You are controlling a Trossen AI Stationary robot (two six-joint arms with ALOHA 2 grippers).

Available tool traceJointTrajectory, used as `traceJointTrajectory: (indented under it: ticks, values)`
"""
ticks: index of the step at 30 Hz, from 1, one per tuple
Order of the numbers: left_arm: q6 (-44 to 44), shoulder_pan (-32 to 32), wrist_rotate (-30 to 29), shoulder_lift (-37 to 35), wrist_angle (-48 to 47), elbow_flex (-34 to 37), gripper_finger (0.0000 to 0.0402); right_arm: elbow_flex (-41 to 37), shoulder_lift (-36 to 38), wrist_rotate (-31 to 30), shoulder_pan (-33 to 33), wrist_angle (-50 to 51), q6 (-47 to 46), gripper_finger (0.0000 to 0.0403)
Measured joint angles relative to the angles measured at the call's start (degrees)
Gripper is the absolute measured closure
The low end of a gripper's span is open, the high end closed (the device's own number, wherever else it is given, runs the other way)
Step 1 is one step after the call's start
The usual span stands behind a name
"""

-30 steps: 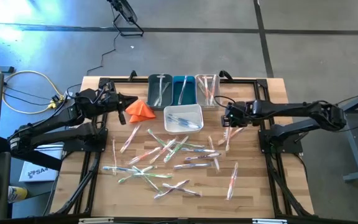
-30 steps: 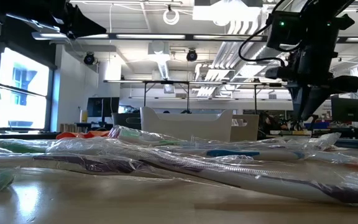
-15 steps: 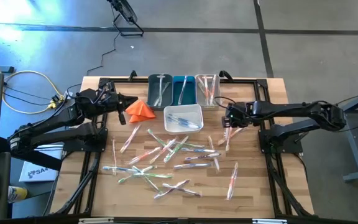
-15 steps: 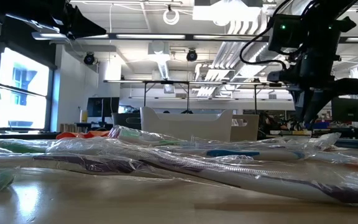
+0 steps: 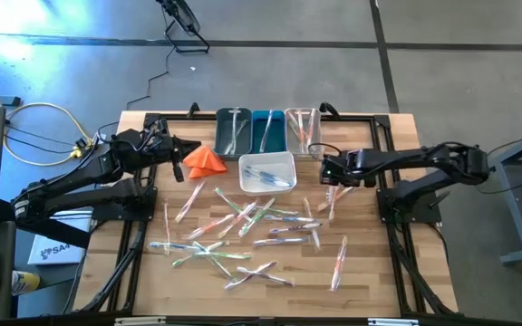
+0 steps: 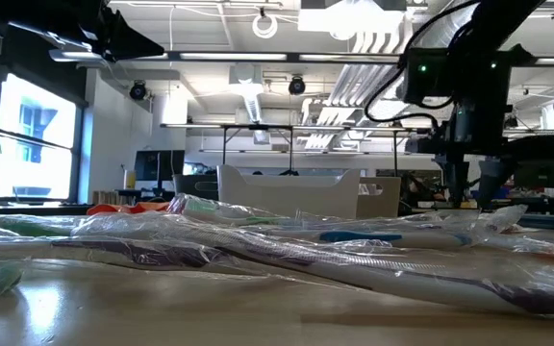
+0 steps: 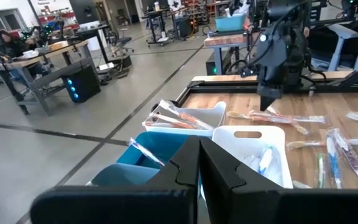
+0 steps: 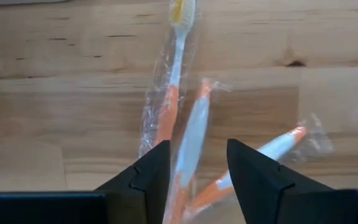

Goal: Pick & Place Toothbrushes
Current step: Put the orange toothbrush into the gray bin

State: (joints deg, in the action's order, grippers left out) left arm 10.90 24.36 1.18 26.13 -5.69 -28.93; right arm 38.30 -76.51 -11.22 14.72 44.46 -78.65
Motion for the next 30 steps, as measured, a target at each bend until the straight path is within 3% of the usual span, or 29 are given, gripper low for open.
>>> traceJointTrajectory:
  ticks: [10, 30]
  values:
    - [0.00, 0.00, -0.76, 0.00, -0.07, 0.00, 0.0394, 0.04, -7.25, 0.60, 0.00, -1.89, -0.05, 0.0283]
    - [-0.02, 0.02, -0.95, 0.00, -0.59, 0.00, 0.0394, 0.04, -7.43, -0.83, -0.08, -2.05, 1.30, 0.0388]
